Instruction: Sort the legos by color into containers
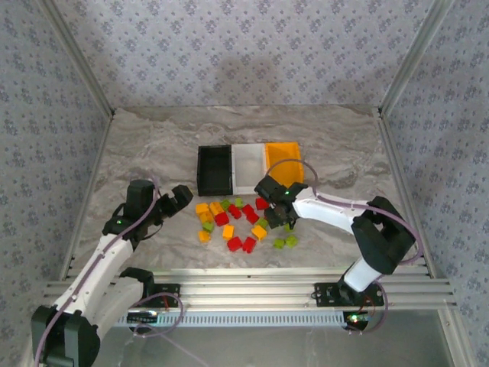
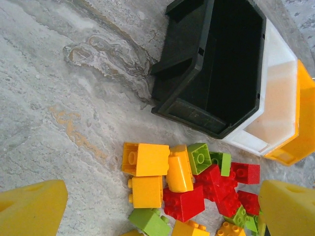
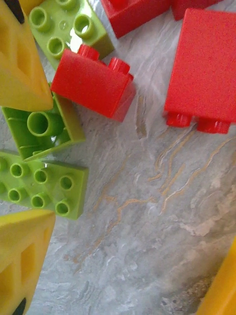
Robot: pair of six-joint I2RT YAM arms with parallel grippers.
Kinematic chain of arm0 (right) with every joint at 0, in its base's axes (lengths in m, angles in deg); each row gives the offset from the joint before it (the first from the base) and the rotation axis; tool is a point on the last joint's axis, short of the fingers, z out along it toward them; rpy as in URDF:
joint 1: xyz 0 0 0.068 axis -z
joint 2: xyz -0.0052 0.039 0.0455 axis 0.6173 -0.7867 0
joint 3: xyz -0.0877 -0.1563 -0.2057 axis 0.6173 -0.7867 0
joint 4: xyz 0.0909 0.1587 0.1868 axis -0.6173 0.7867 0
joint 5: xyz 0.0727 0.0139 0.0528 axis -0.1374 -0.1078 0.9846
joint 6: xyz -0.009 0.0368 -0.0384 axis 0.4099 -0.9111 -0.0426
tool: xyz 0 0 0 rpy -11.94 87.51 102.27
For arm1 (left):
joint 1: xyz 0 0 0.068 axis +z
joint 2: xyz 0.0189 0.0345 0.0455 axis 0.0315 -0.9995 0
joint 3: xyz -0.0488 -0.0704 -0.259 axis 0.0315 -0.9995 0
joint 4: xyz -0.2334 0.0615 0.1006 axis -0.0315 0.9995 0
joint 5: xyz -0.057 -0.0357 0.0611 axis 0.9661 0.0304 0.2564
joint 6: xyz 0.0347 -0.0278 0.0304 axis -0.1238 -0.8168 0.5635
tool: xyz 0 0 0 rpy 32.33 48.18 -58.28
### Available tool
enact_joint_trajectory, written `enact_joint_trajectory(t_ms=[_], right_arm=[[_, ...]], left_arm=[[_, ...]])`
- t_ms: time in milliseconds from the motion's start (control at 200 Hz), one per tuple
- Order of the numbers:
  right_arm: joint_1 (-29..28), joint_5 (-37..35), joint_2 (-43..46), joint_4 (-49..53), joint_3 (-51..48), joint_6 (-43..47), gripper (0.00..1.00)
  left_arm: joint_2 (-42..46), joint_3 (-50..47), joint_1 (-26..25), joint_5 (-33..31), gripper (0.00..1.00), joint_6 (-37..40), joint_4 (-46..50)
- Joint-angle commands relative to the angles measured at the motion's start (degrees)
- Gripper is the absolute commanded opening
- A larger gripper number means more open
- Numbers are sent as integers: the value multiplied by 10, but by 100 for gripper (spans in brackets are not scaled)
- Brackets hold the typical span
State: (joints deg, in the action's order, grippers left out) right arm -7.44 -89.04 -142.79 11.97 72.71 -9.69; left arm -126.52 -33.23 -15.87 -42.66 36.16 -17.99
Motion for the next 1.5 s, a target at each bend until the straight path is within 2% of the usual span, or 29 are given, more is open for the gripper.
enact_joint_trajectory(t_ms=[0, 625, 809, 1139, 1349, 1499], right_arm=[[-9, -9, -18, 21, 22, 21, 57], [-23, 41, -41, 8, 13, 11, 56], [-26, 51, -39, -13, -6, -3, 48], [-23, 54, 1, -12, -27, -26, 22], [-19, 6, 73, 16, 13, -27, 20], [24, -36, 93, 22, 83, -25, 19]], left_arm=[[-4, 28, -3, 13, 100, 14, 9], [-16, 25, -3, 15, 100, 14, 11], [-18, 27, -3, 16, 100, 15, 11], [-29, 34, -3, 24, 100, 14, 9], [-33, 45, -5, 27, 99, 16, 6], [-22, 43, -14, -1, 99, 14, 4]])
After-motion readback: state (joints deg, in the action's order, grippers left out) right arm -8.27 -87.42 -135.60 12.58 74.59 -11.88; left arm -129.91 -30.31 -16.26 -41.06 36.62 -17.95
